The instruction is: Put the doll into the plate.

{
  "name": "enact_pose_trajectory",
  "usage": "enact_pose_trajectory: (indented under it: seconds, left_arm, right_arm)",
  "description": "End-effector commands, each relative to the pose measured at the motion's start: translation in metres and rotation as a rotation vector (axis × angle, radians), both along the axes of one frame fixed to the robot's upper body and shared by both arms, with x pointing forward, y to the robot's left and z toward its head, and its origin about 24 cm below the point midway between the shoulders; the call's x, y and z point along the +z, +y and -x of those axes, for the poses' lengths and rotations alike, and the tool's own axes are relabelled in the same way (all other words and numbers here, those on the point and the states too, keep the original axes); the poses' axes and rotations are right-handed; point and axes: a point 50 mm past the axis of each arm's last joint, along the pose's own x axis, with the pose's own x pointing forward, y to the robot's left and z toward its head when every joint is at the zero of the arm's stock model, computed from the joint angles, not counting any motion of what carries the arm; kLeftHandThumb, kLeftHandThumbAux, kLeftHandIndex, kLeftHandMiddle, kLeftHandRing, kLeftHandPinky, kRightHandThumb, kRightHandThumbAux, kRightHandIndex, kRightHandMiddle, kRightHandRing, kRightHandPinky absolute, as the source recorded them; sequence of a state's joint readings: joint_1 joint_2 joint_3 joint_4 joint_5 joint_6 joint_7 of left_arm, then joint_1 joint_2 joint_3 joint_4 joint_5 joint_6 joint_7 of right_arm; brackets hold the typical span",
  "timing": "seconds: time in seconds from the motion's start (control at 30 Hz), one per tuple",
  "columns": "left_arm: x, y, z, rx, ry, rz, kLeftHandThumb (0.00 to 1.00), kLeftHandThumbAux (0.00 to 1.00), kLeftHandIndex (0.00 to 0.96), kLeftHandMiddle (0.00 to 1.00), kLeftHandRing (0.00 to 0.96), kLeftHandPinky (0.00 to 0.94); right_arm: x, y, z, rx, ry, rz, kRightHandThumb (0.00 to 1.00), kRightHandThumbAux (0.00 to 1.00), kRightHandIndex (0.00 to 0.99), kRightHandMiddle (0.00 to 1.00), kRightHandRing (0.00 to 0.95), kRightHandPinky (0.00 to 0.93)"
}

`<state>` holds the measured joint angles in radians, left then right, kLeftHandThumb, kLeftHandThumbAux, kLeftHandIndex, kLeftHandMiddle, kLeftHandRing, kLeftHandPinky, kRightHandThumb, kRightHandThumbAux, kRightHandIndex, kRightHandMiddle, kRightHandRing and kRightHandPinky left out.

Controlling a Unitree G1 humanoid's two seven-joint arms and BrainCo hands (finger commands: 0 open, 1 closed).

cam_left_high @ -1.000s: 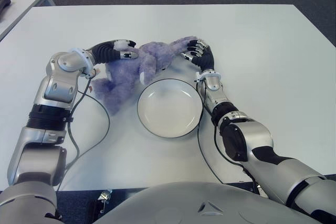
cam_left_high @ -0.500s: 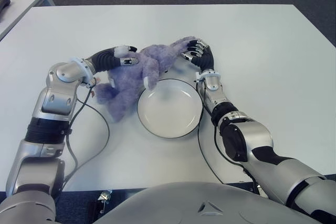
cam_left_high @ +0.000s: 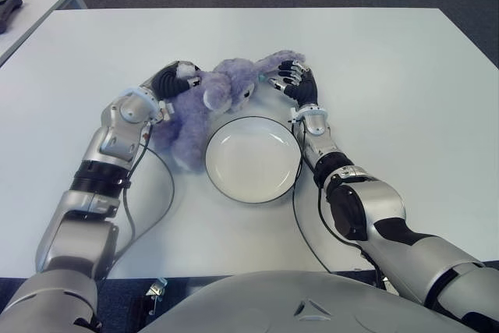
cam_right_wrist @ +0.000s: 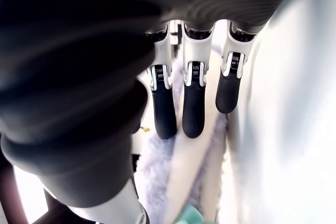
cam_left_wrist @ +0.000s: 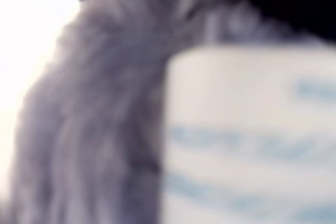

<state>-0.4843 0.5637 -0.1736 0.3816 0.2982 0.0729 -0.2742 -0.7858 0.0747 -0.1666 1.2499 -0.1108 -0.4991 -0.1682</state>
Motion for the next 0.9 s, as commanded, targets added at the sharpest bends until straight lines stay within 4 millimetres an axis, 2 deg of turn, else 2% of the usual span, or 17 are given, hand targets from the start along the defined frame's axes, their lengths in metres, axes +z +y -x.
enact_pose_trajectory:
  seconds: [0.03, 0.1, 0.2, 0.3, 0.57, 0.9]
  left_arm:
    - [-0.058, 0.007, 0.010, 0.091, 0.158, -0.044, 0.674, 0.511, 0.630, 0.765, 0.777, 0.842]
    - [-0.063, 0.009, 0.010, 0.122, 0.176, -0.026, 0.790, 0.558, 0.693, 0.801, 0.802, 0.836]
    - [-0.064, 0.009, 0.009, 0.155, 0.186, -0.013, 0.845, 0.570, 0.717, 0.814, 0.812, 0.836]
    - [-0.067, 0.009, 0.008, 0.209, 0.201, 0.009, 0.898, 0.598, 0.742, 0.836, 0.836, 0.879]
    - [-0.071, 0.011, 0.008, 0.270, 0.218, 0.028, 0.955, 0.620, 0.766, 0.842, 0.853, 0.871]
    - [-0.072, 0.015, 0.006, 0.314, 0.230, 0.023, 0.968, 0.631, 0.773, 0.838, 0.854, 0.864]
  right_arm:
    - [-0.098, 0.023, 0.073, 0.011, 0.456, -0.075, 0.204, 0.962, 0.292, 0.303, 0.284, 0.218]
    - [-0.098, 0.023, 0.073, 0.010, 0.455, -0.076, 0.206, 0.960, 0.284, 0.297, 0.279, 0.228]
    - [-0.098, 0.023, 0.073, 0.010, 0.453, -0.076, 0.205, 0.957, 0.280, 0.295, 0.276, 0.231]
    - [-0.098, 0.023, 0.073, 0.013, 0.451, -0.074, 0.200, 0.952, 0.274, 0.291, 0.268, 0.229]
    - [-0.098, 0.023, 0.073, 0.016, 0.443, -0.074, 0.189, 0.956, 0.265, 0.288, 0.265, 0.241]
    - [-0.098, 0.023, 0.073, 0.018, 0.442, -0.072, 0.186, 0.960, 0.268, 0.289, 0.264, 0.233]
